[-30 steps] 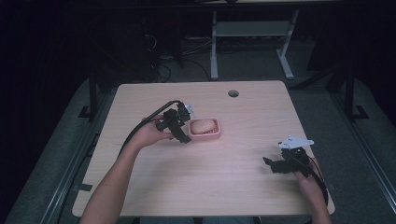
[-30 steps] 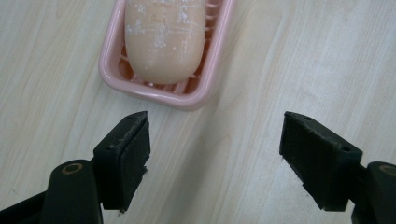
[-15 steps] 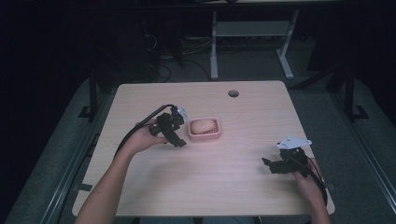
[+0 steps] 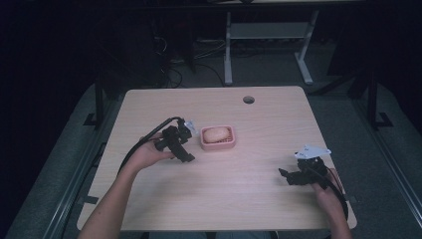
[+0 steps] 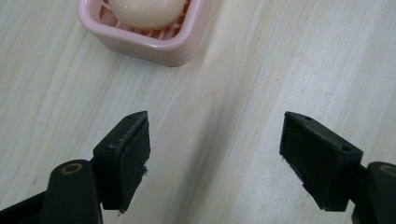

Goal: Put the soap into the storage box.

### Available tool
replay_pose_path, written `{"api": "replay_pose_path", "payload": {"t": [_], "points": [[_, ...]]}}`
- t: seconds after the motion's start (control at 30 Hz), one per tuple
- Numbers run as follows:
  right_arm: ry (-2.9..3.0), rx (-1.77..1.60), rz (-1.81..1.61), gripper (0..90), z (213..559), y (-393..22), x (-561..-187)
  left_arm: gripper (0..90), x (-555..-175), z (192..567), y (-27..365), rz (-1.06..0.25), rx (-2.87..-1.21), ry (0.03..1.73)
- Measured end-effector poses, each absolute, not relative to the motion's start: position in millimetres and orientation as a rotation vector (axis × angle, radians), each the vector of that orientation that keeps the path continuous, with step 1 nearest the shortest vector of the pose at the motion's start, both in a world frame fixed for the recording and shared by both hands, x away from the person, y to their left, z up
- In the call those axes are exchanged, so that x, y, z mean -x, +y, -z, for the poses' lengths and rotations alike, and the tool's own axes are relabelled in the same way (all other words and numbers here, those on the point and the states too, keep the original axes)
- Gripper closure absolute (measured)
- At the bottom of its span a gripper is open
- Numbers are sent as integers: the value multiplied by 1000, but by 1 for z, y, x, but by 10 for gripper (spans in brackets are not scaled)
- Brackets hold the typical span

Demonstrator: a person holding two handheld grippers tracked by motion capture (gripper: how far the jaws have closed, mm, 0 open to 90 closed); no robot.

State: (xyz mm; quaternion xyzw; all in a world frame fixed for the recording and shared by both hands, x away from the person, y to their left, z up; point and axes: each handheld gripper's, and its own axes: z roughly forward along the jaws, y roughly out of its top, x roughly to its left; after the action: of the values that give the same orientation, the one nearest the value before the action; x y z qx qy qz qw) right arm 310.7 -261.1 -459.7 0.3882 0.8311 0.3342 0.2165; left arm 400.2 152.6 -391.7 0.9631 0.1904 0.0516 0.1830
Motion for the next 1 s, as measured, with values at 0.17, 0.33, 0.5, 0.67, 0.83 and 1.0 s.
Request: {"api": "replay_pose_path", "payload": {"t": [0.17,0.33,0.5,0.67,0.83,1.0], "points": [[2308,-1068,-922,139,460,-260,-311,243,-396,395,158,-145,-2719,543],[2311,-1070,-914,139,460,-260,-311,243,-391,397,164,-145,-2701,553],[2313,-1073,-908,139,461,-259,-311,244,-385,398,166,-151,-2707,547],[2316,-1061,-907,139,461,-258,-311,243,-381,399,170,-153,-2692,557],[2320,-1062,-903,139,461,-257,-311,243,-376,400,173,-161,-2699,556],[2322,-1061,-898,139,461,-256,-311,244,-369,402,176,-166,-2686,561]]}}
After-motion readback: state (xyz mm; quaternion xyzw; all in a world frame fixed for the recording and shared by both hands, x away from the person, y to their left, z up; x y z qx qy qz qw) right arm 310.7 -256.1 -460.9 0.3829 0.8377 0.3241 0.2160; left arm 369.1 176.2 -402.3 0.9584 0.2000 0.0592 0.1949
